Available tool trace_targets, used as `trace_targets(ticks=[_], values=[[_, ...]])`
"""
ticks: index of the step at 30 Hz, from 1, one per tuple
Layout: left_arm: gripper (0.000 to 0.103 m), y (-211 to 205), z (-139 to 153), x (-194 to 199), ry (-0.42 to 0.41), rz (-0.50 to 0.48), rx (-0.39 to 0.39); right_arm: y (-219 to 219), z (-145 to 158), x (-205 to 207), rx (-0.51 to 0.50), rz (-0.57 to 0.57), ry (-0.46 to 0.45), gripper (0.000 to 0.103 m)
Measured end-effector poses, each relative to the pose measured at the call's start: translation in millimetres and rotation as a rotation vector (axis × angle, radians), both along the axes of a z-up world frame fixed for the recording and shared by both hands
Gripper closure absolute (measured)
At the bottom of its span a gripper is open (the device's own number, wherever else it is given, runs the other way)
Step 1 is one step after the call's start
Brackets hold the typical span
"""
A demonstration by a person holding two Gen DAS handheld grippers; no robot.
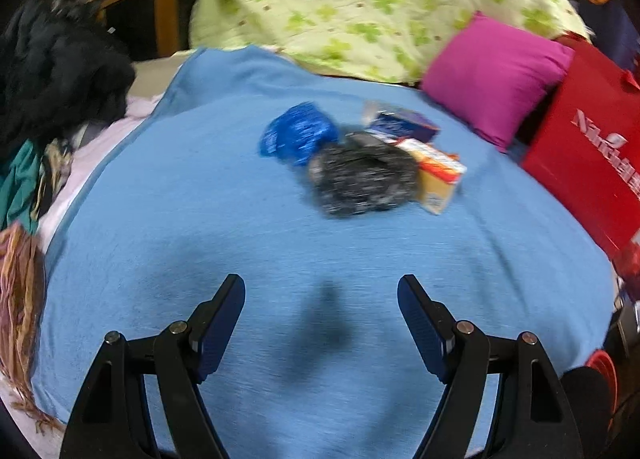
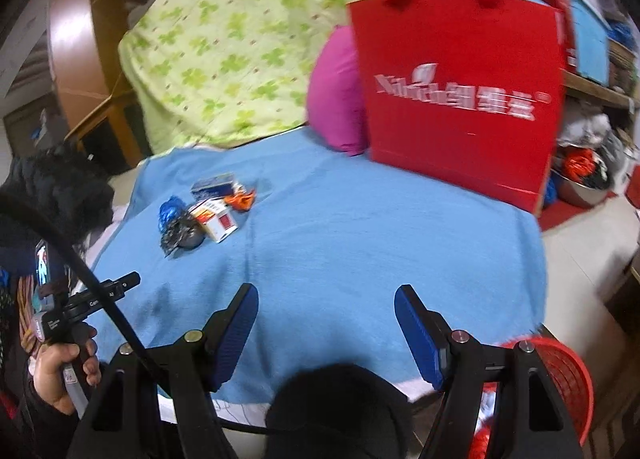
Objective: Collect trash
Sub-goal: 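Return both tools over the remaining trash on the blanket, then grasp the red-and-white medicine box with the right tool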
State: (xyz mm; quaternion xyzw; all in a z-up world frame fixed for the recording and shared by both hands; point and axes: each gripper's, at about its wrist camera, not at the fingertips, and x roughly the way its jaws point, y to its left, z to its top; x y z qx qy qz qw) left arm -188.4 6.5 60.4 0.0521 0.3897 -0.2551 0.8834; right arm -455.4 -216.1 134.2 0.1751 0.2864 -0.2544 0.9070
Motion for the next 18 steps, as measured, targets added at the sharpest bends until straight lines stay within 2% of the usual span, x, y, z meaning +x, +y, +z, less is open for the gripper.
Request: trace_targets(ticks=[6, 14, 18], values=[[0.024, 17, -15, 20, 0.019, 0.059, -0.027, 4, -11, 73, -0.003, 0.112, 0.06, 0.029], [0.024, 26, -17, 28, 0.014, 0.096, -0.052, 9, -29, 180, 0.033, 0.254, 0.128, 0.029], [0.024, 27, -18, 34, 0.032, 0.1, -0.07, 16, -41, 240, 0.01, 0.35, 0.209, 0.029]])
